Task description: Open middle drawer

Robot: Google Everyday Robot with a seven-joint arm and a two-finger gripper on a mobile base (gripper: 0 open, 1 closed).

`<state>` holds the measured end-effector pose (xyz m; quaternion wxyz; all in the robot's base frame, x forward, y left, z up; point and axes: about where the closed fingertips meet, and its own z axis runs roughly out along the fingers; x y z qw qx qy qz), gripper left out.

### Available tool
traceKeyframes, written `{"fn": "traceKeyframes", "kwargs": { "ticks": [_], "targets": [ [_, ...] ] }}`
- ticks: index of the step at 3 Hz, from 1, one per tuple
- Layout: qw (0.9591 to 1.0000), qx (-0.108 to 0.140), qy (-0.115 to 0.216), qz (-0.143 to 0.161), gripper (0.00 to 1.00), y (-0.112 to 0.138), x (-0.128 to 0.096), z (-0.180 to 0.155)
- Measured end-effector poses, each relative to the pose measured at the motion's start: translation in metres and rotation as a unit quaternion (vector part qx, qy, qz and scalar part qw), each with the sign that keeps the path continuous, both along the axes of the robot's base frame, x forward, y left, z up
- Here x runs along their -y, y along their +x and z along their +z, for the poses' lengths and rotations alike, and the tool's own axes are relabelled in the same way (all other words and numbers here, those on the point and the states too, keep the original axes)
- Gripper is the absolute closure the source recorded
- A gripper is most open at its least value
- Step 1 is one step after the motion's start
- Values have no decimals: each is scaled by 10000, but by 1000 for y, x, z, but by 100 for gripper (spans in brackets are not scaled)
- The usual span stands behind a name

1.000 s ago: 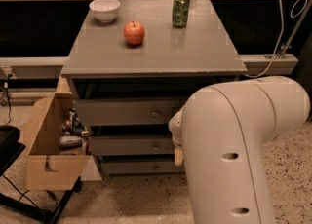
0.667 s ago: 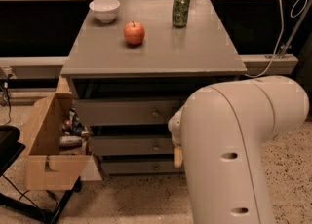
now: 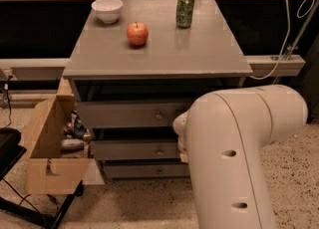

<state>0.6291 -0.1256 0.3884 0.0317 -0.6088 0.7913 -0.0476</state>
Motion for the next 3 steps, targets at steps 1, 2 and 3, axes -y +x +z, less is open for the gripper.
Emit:
{"fn": "traceKeyframes", "kwargs": {
  "ticks": [1, 2, 3],
  "targets": [
    [10000, -61, -25, -53, 72, -3, 2, 3],
    [10000, -61, -25, -53, 95, -3, 2, 5],
    [10000, -61, -25, -53, 100, -3, 2, 11]
  ]
}}
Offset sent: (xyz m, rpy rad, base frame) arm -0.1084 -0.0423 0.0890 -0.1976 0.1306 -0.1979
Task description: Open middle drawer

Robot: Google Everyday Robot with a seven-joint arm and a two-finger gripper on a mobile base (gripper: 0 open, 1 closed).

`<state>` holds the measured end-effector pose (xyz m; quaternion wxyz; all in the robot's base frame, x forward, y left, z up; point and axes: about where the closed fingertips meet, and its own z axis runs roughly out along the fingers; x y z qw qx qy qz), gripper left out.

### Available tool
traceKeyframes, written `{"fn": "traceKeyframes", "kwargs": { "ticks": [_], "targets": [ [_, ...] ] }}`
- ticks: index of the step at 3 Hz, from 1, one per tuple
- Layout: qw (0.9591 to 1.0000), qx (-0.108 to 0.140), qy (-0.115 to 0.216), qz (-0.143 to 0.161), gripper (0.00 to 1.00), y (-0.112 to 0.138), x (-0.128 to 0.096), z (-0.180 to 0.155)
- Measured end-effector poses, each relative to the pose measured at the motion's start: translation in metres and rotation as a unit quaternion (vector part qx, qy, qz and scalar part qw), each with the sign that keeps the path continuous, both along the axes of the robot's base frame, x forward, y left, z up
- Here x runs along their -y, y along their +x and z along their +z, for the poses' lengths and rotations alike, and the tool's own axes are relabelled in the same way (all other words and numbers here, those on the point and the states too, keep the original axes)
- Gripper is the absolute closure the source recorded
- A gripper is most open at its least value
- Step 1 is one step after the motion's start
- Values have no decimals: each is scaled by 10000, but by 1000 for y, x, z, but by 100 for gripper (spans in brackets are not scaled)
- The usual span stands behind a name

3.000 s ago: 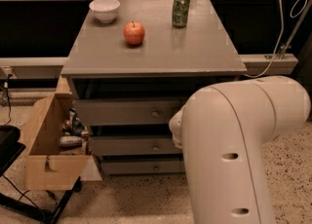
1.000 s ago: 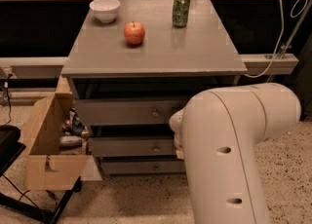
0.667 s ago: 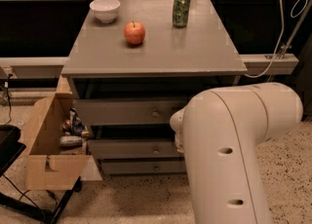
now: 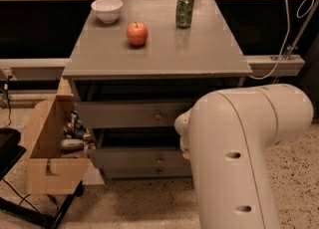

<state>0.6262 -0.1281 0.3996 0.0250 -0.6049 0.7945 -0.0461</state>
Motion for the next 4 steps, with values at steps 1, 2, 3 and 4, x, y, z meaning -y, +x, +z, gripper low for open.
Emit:
{"fn": "traceKeyframes", "kwargs": {
  "ticks": [1, 2, 3, 4],
  "targets": [
    [9999, -34, -49, -93, 84, -13, 3, 12],
    [9999, -35, -49, -93, 60, -13, 3, 11],
    [9999, -51, -53, -93, 37, -14, 3, 9],
    [9999, -73, -59, -92, 6, -16, 4, 7]
  ]
}}
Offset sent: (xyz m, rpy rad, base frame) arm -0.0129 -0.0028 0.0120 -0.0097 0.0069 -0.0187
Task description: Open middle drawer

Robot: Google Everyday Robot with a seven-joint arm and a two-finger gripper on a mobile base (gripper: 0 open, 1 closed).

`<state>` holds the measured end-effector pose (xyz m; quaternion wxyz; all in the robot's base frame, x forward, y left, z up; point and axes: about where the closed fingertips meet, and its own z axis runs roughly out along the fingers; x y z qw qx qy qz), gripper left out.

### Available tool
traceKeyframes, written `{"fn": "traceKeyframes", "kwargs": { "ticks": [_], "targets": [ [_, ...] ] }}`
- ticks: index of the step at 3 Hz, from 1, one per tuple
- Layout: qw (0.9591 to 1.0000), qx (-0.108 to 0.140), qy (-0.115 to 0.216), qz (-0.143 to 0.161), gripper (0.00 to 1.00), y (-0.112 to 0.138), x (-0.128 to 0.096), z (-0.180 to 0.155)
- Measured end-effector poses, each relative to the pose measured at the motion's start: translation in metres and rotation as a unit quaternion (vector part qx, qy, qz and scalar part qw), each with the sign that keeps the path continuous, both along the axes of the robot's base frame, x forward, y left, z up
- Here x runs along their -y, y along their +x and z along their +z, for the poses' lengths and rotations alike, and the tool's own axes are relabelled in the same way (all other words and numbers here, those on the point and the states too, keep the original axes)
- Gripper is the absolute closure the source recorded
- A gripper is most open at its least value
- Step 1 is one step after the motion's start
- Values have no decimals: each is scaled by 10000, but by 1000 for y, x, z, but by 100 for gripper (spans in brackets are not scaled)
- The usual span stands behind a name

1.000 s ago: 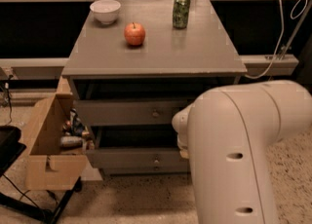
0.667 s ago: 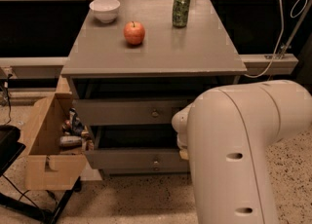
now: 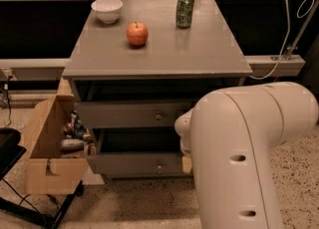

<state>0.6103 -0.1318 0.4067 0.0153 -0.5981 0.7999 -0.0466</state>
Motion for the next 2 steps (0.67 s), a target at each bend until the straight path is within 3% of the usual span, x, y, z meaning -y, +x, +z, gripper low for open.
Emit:
{"fn": "traceKeyframes", "kwargs": {
  "ticks": [1, 2],
  "targets": [
    [10000, -7, -2, 0, 0, -1, 0, -1],
    [10000, -8, -2, 0, 0, -1, 0, -1]
  ]
}}
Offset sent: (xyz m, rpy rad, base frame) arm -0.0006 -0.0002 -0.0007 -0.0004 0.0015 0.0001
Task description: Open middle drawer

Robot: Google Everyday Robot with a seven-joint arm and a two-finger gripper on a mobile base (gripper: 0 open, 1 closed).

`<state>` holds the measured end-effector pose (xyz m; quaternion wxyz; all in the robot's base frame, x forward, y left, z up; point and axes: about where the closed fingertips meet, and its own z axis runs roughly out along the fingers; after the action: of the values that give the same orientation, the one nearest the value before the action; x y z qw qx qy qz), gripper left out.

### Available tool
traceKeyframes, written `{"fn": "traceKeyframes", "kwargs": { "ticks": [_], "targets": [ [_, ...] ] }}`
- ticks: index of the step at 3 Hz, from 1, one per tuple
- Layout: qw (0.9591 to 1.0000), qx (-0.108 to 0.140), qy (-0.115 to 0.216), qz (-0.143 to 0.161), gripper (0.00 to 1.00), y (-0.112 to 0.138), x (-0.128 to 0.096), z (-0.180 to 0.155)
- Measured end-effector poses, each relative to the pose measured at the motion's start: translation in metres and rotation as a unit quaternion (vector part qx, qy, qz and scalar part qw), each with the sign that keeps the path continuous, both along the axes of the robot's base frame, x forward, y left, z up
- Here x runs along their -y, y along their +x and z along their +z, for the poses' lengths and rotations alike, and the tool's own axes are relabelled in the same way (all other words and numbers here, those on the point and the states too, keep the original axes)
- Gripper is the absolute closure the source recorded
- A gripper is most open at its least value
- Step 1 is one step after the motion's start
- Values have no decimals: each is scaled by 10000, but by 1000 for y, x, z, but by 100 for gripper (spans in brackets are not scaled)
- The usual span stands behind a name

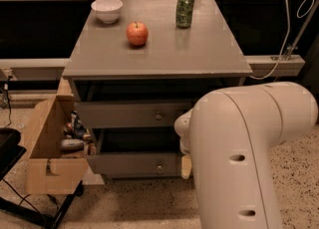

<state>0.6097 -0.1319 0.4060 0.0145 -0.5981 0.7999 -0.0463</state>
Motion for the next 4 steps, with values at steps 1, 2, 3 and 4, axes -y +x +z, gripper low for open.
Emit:
{"fn": "traceKeyframes", "kwargs": {
  "ticks": [1, 2, 3, 4],
  "targets": [
    [9988, -387, 197, -215, 18, -29, 7, -19],
    [9943, -751, 475, -589, 41, -72, 7, -23],
    [9943, -751, 475, -589, 65, -72, 7, -22],
    [9943, -751, 475, -589, 88, -72, 7, -21]
  ]
}}
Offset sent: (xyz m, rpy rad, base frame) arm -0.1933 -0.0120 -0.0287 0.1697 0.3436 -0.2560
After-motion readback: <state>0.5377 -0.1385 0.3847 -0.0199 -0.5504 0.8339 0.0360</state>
